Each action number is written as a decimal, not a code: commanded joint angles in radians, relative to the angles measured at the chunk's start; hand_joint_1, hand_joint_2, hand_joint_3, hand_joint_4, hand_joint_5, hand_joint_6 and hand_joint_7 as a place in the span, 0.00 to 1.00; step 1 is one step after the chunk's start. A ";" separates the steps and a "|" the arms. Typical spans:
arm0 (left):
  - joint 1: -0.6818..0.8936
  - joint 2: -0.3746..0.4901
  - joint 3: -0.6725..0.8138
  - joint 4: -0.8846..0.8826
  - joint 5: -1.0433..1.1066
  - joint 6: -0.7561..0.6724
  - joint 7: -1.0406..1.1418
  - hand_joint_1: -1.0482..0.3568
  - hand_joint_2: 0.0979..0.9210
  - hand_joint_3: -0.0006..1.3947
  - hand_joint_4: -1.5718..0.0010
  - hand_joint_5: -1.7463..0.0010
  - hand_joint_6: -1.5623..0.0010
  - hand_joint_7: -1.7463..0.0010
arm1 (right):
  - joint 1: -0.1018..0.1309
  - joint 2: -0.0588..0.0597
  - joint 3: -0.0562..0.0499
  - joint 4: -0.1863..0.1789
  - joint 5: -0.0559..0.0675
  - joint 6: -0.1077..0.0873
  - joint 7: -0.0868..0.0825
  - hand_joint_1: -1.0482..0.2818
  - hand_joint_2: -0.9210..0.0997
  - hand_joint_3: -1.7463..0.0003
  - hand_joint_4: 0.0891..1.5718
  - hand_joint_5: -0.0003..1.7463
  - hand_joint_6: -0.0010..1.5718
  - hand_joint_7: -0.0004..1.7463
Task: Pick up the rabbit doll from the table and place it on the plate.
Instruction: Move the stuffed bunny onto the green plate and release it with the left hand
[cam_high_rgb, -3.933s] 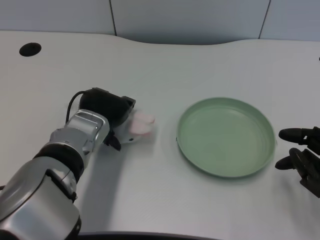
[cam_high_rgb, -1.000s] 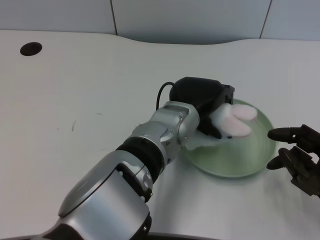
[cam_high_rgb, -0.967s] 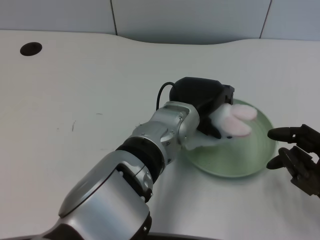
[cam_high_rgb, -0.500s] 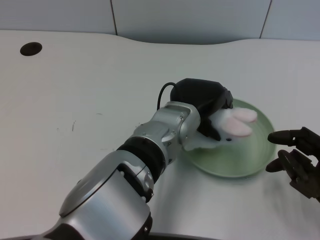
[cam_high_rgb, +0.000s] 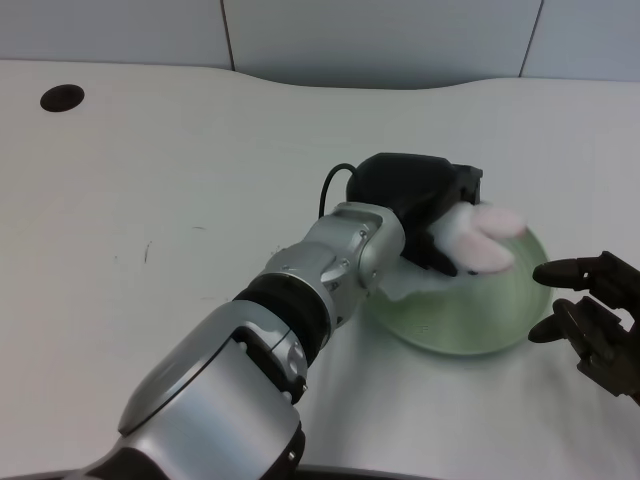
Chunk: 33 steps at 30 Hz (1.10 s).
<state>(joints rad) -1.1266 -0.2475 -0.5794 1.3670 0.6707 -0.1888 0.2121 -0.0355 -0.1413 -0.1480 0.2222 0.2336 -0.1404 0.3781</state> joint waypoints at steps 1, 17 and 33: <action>0.000 -0.054 -0.005 0.003 0.008 -0.005 -0.001 0.56 0.98 0.08 0.56 0.01 0.63 0.01 | 0.007 -0.002 -0.005 0.001 0.008 0.004 -0.004 0.58 0.00 0.72 0.17 0.82 0.20 0.63; -0.004 -0.046 -0.066 0.010 0.060 0.011 -0.079 0.24 0.94 0.00 0.95 0.68 0.79 0.89 | 0.008 -0.004 -0.003 0.002 0.008 -0.002 0.011 0.58 0.00 0.70 0.16 0.83 0.20 0.64; -0.021 -0.034 -0.060 0.008 0.073 0.042 -0.090 0.15 0.96 0.00 1.00 1.00 1.00 1.00 | -0.003 -0.010 -0.011 0.016 0.015 0.005 0.018 0.58 0.00 0.70 0.16 0.83 0.19 0.66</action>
<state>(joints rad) -1.1266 -0.2472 -0.6492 1.3703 0.7565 -0.1514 0.1393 -0.0362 -0.1394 -0.1483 0.2282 0.2381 -0.1409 0.3976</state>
